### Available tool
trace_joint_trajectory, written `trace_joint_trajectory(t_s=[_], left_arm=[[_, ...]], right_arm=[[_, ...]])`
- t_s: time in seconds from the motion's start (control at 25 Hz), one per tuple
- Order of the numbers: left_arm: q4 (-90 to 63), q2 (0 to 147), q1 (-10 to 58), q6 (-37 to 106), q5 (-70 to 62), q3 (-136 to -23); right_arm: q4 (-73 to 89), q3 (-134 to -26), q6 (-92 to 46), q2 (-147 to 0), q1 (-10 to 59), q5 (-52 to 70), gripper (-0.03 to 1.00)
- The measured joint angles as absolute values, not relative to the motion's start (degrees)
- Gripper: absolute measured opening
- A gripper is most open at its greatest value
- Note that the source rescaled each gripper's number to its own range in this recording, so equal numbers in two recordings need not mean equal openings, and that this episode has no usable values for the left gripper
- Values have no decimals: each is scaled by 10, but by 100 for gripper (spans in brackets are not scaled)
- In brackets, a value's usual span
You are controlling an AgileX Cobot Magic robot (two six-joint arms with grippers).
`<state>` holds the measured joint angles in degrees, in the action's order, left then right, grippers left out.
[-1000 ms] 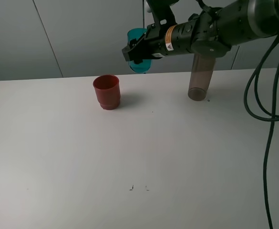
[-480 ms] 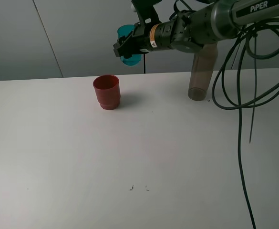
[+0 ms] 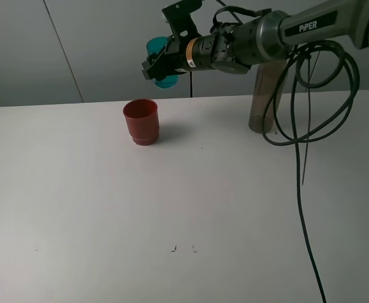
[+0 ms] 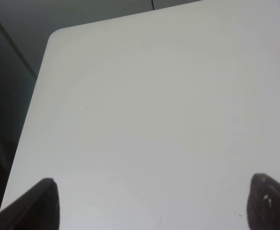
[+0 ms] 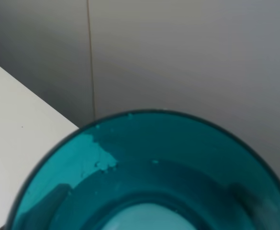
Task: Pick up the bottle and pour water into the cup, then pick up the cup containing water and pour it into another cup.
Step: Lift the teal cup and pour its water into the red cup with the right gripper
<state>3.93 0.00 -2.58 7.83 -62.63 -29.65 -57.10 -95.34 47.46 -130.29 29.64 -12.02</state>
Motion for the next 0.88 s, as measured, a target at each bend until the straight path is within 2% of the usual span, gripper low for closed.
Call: trace_joint_trajectory(t_s=[0.48,0.88], left_arm=[[39,0,-26,78,-626,-297],[39,0,-26,78,-626,-297]], right_arm=[[-623,-999,400,-1337,299,-97,3],[-625,-1031,391,-1361,300,-88,3]])
